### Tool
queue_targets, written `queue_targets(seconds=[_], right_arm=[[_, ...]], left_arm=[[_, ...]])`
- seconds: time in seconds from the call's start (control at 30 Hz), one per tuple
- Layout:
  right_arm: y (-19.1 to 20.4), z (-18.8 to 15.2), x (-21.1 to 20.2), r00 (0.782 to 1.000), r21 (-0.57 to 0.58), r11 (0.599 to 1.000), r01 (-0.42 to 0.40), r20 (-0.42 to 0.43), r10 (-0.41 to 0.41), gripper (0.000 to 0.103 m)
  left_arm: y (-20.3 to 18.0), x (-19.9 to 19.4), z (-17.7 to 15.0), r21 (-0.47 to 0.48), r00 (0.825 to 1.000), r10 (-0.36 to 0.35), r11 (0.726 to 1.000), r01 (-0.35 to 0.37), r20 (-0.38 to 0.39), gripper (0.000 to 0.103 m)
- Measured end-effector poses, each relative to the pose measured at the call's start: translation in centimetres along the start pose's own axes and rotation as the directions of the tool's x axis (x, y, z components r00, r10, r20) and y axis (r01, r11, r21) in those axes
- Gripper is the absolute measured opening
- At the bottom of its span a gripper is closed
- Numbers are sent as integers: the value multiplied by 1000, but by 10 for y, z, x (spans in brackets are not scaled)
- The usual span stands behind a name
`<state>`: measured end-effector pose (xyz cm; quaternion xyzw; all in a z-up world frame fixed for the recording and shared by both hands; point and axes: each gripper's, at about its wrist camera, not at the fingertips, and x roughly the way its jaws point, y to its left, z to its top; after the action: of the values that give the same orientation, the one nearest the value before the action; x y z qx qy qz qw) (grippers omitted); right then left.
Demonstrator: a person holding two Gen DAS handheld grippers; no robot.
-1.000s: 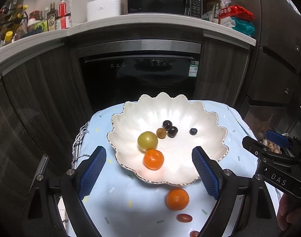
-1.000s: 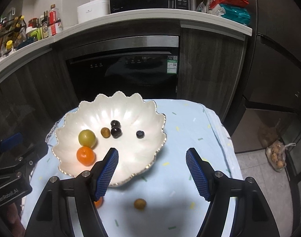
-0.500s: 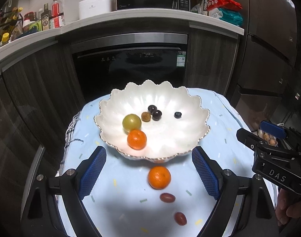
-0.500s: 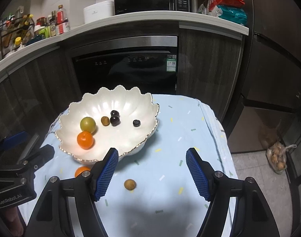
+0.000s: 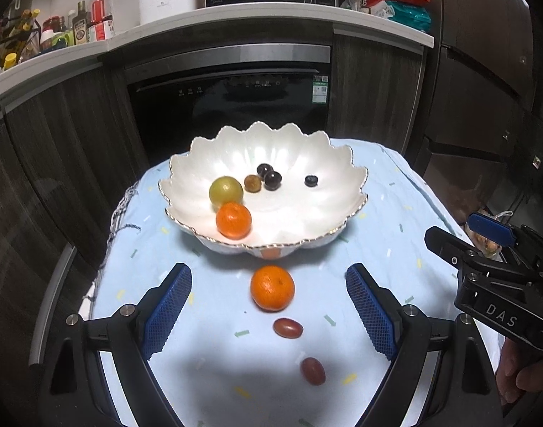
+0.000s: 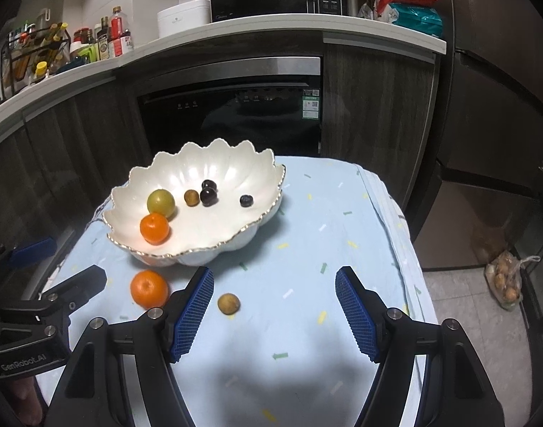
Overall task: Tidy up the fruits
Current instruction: 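Withdraw both tools from the bowl toward the remaining fruits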
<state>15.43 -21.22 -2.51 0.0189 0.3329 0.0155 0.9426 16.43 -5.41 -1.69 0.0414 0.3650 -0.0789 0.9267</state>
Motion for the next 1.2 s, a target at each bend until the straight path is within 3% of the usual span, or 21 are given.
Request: queue_targets(seconds=[0.43, 0.93, 1.2], right_arm=[[-6, -20, 12, 1000, -4, 1000, 8, -7, -8, 72], [7, -38, 28, 999, -102, 995, 22, -21, -24, 72], [3, -42, 39, 999, -81, 997, -14, -41, 11, 72]], left_arm=[[-4, 19, -23, -1, 1000, 2, 1000, -2, -17, 89], [-2, 41, -46, -4, 1000, 5, 1000, -5, -22, 88], [-6, 53, -52, 0, 1000, -4, 1000, 4, -31, 81]])
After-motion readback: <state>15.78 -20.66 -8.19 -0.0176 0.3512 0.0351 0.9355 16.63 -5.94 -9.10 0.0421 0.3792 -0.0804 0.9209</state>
